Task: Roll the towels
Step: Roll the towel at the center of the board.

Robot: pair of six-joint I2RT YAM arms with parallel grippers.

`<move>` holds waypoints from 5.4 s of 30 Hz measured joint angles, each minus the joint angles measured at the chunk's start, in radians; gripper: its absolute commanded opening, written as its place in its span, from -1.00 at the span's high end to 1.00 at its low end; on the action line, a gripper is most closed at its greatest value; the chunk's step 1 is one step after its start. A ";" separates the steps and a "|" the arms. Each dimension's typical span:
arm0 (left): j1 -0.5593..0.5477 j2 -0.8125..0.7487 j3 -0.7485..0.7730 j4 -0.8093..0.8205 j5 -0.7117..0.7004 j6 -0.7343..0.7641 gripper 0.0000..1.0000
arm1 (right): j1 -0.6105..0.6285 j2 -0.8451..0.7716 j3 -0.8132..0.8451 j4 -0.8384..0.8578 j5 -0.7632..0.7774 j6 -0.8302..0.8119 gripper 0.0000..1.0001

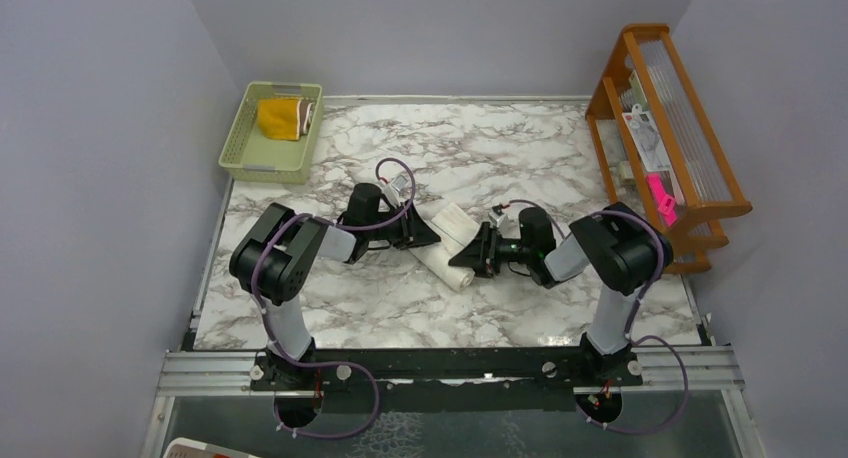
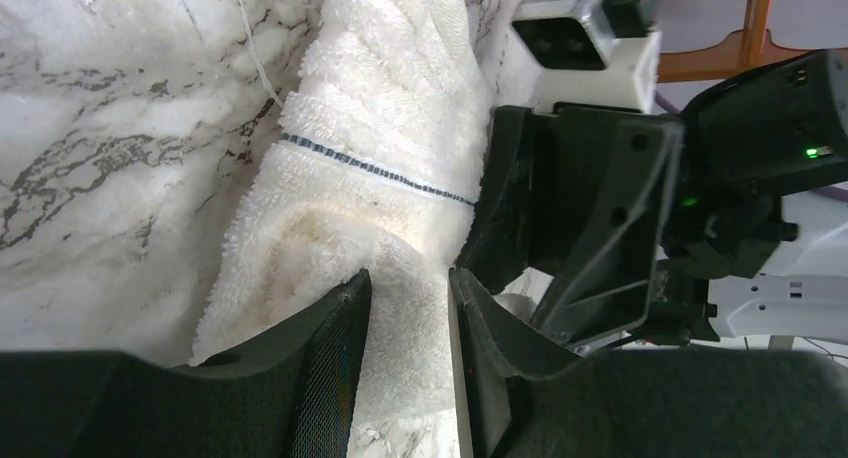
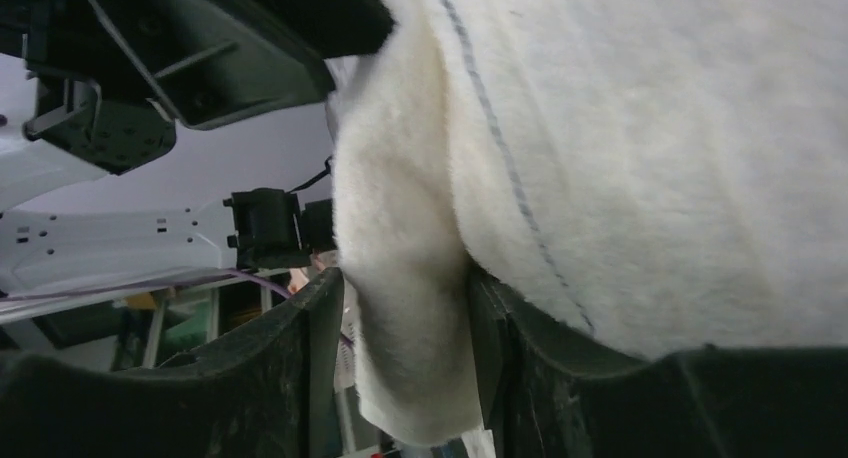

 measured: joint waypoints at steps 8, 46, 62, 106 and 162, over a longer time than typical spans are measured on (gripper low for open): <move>0.000 0.057 0.003 0.103 -0.004 -0.003 0.24 | 0.000 -0.343 0.136 -0.424 0.197 -0.431 -0.16; -0.002 0.119 0.071 0.114 0.019 0.051 0.24 | 0.682 -0.449 0.096 -0.663 1.167 -1.777 -0.26; -0.004 0.109 0.097 0.040 0.028 0.101 0.25 | 0.666 -0.365 0.139 -0.692 1.203 -1.688 0.21; 0.020 -0.364 -0.060 -0.175 -0.093 0.029 0.00 | 0.092 -0.198 0.122 -0.481 0.019 -0.603 0.99; -0.059 0.006 -0.063 0.176 -0.091 0.036 0.09 | 0.747 -0.446 0.202 -0.867 1.155 -1.450 -0.37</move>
